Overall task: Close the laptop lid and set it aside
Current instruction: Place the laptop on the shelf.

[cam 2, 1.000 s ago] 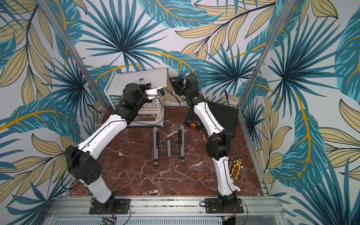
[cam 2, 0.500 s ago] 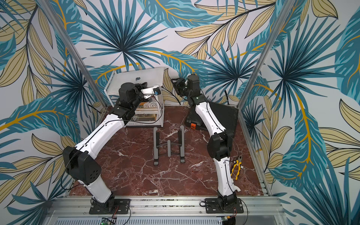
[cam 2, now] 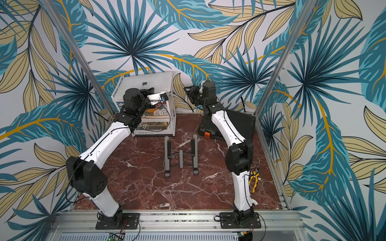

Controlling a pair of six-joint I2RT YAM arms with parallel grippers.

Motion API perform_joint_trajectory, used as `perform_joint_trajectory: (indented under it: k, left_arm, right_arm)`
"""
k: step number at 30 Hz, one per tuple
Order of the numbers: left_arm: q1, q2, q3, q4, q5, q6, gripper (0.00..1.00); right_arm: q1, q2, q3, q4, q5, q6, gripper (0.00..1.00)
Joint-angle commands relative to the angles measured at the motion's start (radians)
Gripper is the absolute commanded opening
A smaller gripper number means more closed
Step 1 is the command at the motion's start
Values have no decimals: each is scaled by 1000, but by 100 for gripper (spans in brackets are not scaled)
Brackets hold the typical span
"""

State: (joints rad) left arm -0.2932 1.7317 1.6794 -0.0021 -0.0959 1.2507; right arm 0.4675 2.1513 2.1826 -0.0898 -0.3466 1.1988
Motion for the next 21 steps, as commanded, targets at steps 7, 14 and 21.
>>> perform_joint_trajectory:
  k: [7,14,21]
  left_arm:
    - [70,-26,-28,-14,-158,-91,15]
    - [71,-29,-39,-17,-174,-107,27]
    - [55,-40,-44,-30,-149,-117,73]
  right_arm:
    - [-16,-76,-103,53,-17,-40,45]
    - [-21,-82,-126,63,-25,-41,45]
    - [-22,-88,-138,73,-26,-38,45]
